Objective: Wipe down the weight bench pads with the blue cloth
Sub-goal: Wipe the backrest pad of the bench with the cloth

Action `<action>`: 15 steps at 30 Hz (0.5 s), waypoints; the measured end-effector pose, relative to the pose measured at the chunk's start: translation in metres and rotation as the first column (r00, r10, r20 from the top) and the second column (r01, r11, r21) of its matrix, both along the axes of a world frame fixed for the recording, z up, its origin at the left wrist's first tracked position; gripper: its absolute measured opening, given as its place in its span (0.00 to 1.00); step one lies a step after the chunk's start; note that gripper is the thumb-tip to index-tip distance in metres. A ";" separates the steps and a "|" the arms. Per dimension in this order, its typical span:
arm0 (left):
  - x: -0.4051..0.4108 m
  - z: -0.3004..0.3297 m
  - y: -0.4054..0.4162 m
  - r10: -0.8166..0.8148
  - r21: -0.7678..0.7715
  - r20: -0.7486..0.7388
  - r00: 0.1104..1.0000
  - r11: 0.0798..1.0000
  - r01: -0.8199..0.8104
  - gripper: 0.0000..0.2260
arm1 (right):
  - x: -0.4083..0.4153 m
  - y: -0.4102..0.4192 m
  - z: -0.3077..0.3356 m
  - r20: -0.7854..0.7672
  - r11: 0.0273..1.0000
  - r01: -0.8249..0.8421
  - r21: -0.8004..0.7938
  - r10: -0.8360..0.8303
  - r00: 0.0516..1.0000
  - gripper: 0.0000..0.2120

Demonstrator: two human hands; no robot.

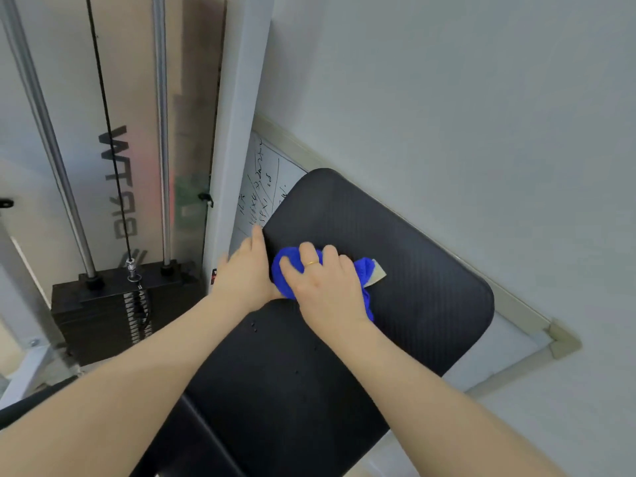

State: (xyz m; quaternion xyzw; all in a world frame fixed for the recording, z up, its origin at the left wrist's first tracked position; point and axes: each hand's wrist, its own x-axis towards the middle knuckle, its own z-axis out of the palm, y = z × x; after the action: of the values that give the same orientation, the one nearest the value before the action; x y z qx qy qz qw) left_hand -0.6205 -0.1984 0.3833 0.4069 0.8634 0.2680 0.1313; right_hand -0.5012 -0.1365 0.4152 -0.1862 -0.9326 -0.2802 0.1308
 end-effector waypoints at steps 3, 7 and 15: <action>-0.015 -0.008 -0.011 -0.124 0.108 0.139 0.983 0.988 0.110 0.56 | -0.017 0.014 0.020 0.072 0.996 -0.044 0.079 0.039 0.997 0.18; -0.027 -0.016 -0.015 -0.211 0.088 0.156 0.965 0.976 0.199 0.56 | -0.057 0.033 0.061 -0.157 0.985 0.159 -0.071 -0.168 0.973 0.21; -0.025 -0.030 -0.013 -0.121 0.102 0.065 0.991 0.988 0.114 0.35 | -0.053 -0.022 -0.021 0.032 0.996 0.049 -0.069 -0.046 0.998 0.22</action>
State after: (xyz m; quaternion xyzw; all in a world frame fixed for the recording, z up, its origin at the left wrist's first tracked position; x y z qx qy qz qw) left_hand -0.6456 -0.2113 0.3533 0.4531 0.8186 0.3160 0.1573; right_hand -0.5544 -0.1587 0.3943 -0.2084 -0.9391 -0.2531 0.1031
